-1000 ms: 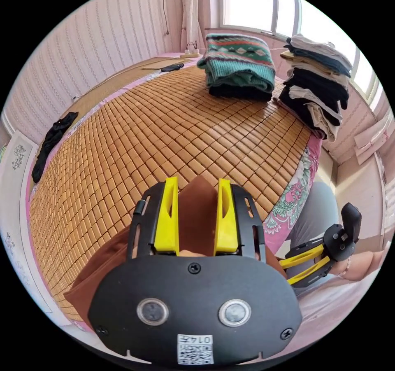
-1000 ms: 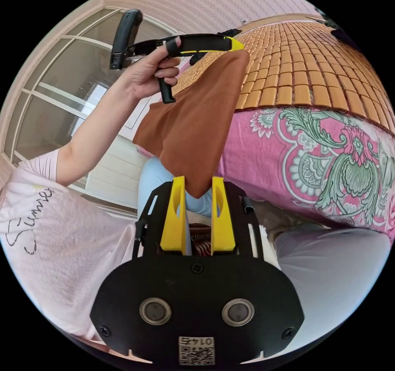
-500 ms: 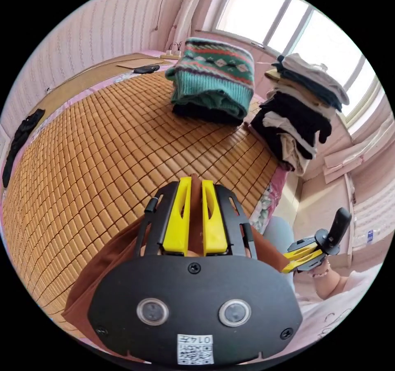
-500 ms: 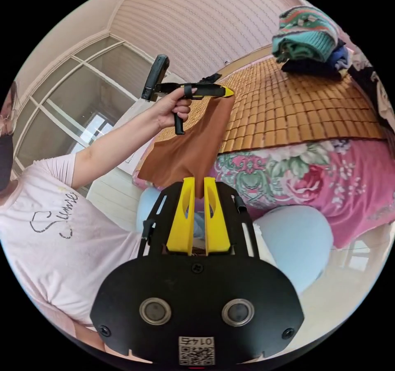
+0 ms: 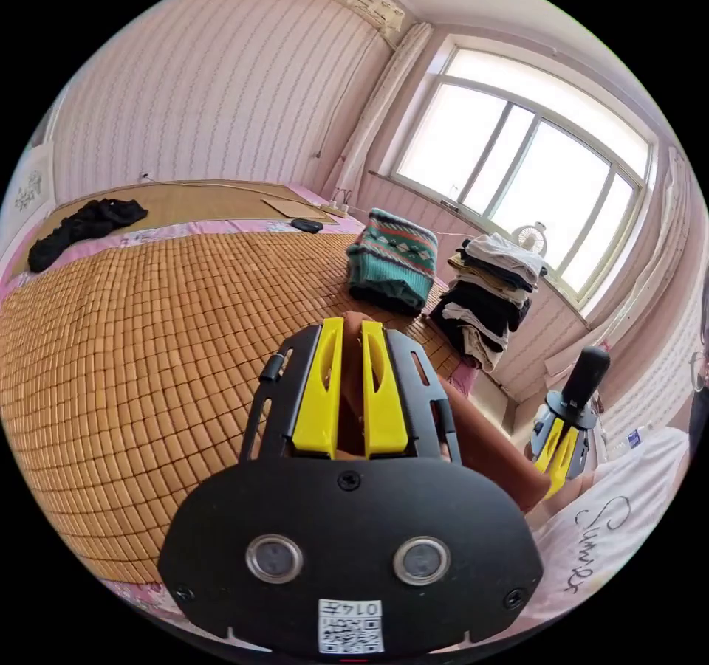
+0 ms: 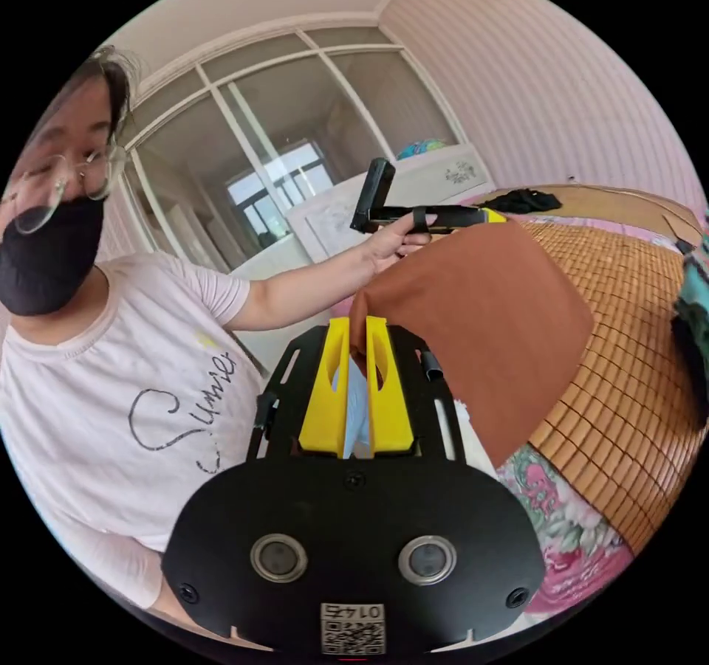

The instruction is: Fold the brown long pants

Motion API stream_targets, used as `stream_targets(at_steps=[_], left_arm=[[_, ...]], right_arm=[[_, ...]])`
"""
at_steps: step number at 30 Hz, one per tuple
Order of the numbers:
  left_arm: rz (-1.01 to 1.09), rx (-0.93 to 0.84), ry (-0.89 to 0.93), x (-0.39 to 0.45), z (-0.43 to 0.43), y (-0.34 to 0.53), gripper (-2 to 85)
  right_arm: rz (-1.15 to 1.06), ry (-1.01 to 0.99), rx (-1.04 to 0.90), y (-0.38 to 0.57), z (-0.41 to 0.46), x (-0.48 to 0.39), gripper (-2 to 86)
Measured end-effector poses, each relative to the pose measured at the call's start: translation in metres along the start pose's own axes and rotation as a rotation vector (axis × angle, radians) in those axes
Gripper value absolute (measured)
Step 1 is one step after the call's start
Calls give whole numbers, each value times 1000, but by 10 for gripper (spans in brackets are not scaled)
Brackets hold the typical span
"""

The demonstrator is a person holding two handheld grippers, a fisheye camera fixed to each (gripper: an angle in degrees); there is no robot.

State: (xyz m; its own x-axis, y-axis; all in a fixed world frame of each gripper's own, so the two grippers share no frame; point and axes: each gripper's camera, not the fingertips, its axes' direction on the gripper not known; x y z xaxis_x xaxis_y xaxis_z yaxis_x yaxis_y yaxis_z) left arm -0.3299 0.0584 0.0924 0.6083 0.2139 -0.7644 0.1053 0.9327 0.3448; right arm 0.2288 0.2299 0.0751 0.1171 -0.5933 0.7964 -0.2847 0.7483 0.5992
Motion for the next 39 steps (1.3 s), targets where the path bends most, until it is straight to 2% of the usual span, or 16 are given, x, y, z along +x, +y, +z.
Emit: stream_targets(at_steps=[3, 5, 9, 10, 14, 17, 20, 22, 25, 28, 30, 32, 34, 37, 39], left_arm=[[-219, -72, -129, -67, -12, 50, 44], [-333, -25, -100, -94, -25, 81, 42], [-382, 99, -59, -100, -60, 127, 39], [-371, 105, -41, -96, -63, 130, 38], [-156, 76, 37, -30, -65, 139, 35], [-18, 1, -25, 12, -45, 145, 36], [51, -126, -160, 20, -9, 160, 22], [94, -68, -195, 14, -2, 176, 10], [-53, -40, -88, -7, -8, 175, 3], [-201, -37, -2, -26, -20, 161, 28], [-240, -4, 27, -38, -32, 147, 85], [-231, 8, -39, -45, -36, 136, 130], [-236, -8, -110, -57, -32, 127, 164], [-305, -99, -30, -86, -7, 116, 190], [-336, -170, 16, -102, 16, 112, 204]], right_arm=[[45, -59, -217, -8, 116, 9, 54], [98, -11, -368, 5, 174, 13, 64], [76, 12, -258, 17, 152, -20, 58], [74, 19, -256, 20, 139, -28, 34], [162, 226, -157, 36, 80, -38, 5], [268, 407, -174, 50, 66, -27, 0], [321, 425, -243, 66, 82, -17, -1], [323, 420, -237, 74, 92, -13, -2], [392, 377, -214, 77, 97, -5, -1], [354, 343, -197, 62, 82, -17, 1], [330, 323, -89, 55, 58, -25, 6], [341, 312, 95, 53, 24, -19, 22], [399, 327, 143, 50, 13, -2, 90], [482, 375, 149, 45, 18, 30, 154], [527, 326, 161, 42, 25, 49, 169]])
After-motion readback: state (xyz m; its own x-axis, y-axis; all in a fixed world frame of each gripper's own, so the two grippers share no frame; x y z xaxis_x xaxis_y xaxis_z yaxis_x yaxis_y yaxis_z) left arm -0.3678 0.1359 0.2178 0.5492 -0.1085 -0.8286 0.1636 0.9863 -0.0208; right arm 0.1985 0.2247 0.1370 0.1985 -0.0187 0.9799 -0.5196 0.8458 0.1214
